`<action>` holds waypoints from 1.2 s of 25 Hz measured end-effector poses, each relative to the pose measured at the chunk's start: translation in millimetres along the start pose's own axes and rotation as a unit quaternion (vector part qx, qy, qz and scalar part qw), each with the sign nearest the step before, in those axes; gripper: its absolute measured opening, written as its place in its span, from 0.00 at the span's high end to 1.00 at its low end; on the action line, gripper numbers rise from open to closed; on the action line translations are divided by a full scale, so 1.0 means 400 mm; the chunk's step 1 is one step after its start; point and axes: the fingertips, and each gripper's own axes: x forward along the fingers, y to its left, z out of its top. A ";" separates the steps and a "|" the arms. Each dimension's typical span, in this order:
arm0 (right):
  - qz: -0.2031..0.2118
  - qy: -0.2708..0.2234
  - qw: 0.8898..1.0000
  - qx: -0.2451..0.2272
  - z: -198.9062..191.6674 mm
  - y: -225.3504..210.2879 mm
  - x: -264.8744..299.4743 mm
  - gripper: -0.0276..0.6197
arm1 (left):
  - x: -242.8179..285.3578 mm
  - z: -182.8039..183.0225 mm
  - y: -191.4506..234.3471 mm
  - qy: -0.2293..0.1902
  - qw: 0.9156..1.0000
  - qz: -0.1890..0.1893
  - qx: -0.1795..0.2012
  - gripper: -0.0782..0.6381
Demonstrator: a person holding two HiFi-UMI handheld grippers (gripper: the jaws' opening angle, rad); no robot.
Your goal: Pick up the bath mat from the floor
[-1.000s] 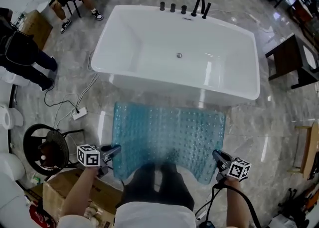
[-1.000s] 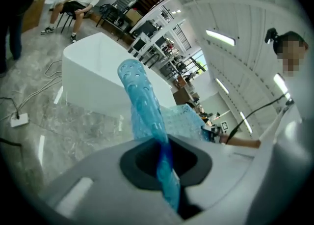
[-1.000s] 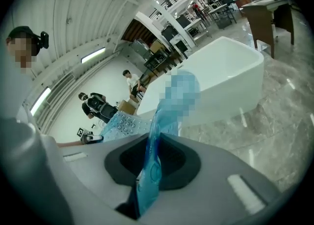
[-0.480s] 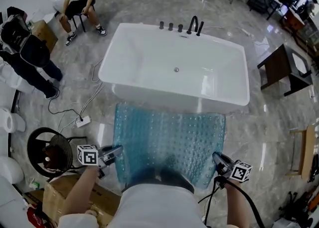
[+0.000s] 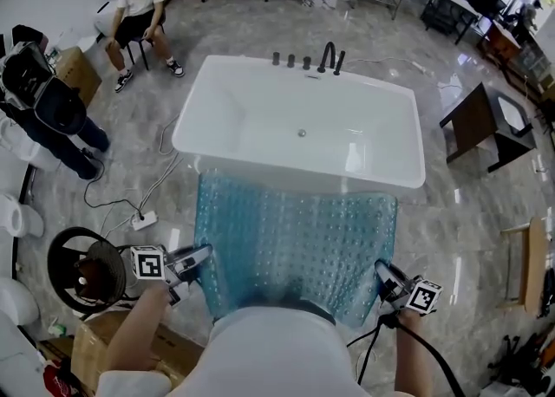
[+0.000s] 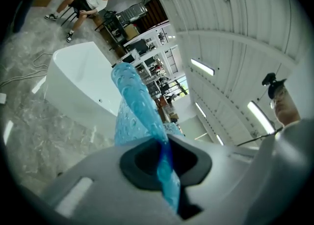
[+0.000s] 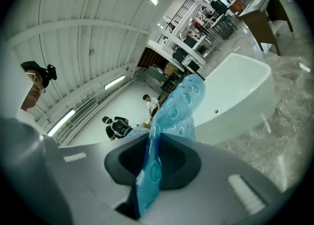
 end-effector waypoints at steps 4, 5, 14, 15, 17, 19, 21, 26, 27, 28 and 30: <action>0.009 -0.009 1.000 -0.001 0.030 0.022 -0.014 0.88 | 0.028 0.020 -0.033 0.002 1.000 -0.008 0.011 0.87; 0.013 -0.011 1.000 -0.002 0.040 0.026 -0.016 0.88 | 0.038 0.024 -0.039 0.005 1.000 -0.009 0.013 0.87; 0.027 -0.028 0.999 0.009 0.085 0.015 0.000 0.88 | 0.091 0.051 -0.045 0.012 1.000 -0.020 0.015 0.87; 0.029 -0.027 0.999 0.006 0.084 0.018 0.003 0.88 | 0.090 0.054 -0.046 0.011 1.000 -0.020 0.015 0.87; 0.031 -0.025 0.999 -0.002 0.082 0.021 0.008 0.88 | 0.089 0.057 -0.047 0.011 1.000 -0.020 0.016 0.87; 0.031 -0.023 0.999 -0.007 0.083 0.027 0.014 0.88 | 0.088 0.058 -0.046 0.012 1.000 -0.019 0.020 0.87; 0.030 -0.023 0.999 -0.010 0.088 0.031 0.021 0.88 | 0.090 0.062 -0.050 0.011 1.000 -0.021 0.021 0.87; 0.032 -0.023 0.999 -0.009 0.092 0.038 0.036 0.88 | 0.089 0.074 -0.052 0.003 1.000 -0.023 0.016 0.87; 0.032 -0.022 0.999 -0.009 0.089 0.039 0.038 0.88 | 0.088 0.074 -0.050 0.002 1.000 -0.022 0.016 0.87; 0.031 -0.021 0.999 -0.008 0.085 0.038 0.038 0.88 | 0.087 0.073 -0.049 0.000 1.000 -0.023 0.015 0.87; 0.030 -0.018 0.999 -0.008 0.080 0.035 0.040 0.88 | 0.087 0.069 -0.051 -0.005 1.000 -0.027 0.009 0.87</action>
